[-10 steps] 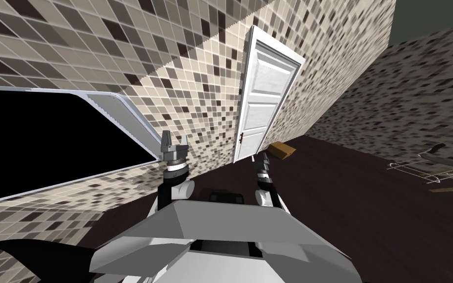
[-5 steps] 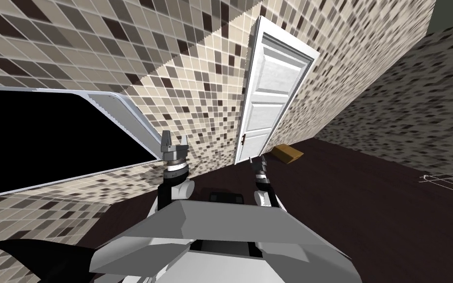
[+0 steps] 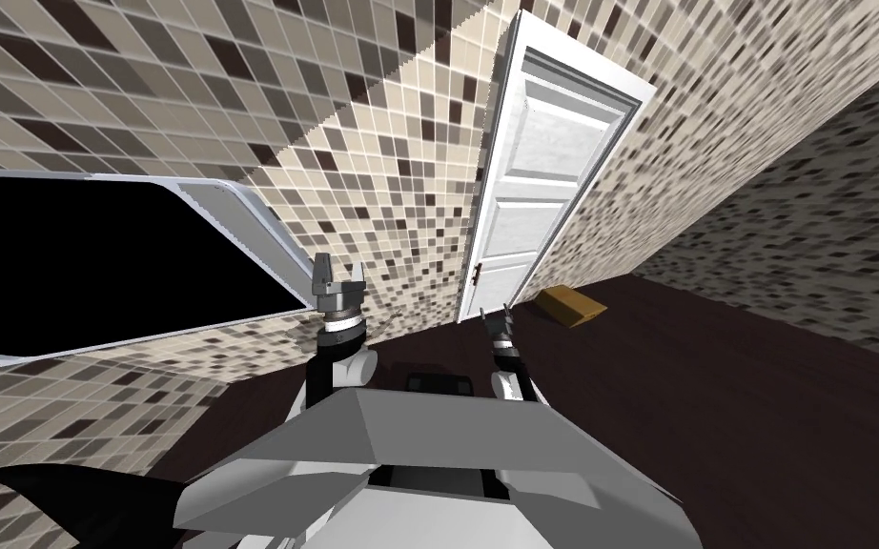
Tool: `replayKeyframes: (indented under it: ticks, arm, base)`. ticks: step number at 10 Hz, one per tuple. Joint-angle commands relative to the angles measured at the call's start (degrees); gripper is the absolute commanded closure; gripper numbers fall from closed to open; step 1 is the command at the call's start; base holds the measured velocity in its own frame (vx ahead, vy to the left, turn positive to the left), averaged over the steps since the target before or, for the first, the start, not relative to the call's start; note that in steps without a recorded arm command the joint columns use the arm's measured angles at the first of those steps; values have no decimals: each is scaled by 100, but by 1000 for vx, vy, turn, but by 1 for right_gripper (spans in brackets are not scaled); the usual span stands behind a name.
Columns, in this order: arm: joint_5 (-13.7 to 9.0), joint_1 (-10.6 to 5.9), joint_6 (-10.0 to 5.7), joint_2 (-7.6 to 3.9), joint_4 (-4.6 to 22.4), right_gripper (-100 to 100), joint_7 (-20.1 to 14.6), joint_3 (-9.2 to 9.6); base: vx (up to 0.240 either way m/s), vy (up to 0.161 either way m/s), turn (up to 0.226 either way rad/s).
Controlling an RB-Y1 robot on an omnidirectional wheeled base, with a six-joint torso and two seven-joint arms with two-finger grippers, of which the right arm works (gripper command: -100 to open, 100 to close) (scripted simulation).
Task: Pull the door open
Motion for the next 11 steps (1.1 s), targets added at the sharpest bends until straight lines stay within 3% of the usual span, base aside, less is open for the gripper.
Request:
replayKeyframes:
  ticks: [1, 11]
  arm:
    - [-139, -42, -79, -88, 167, -100, -214, 81]
    - [-940, -411, -575, -503, 1332, -100, -1382, 604]
  base:
    - [81, -68, 101]
    - [80, -70, 120]
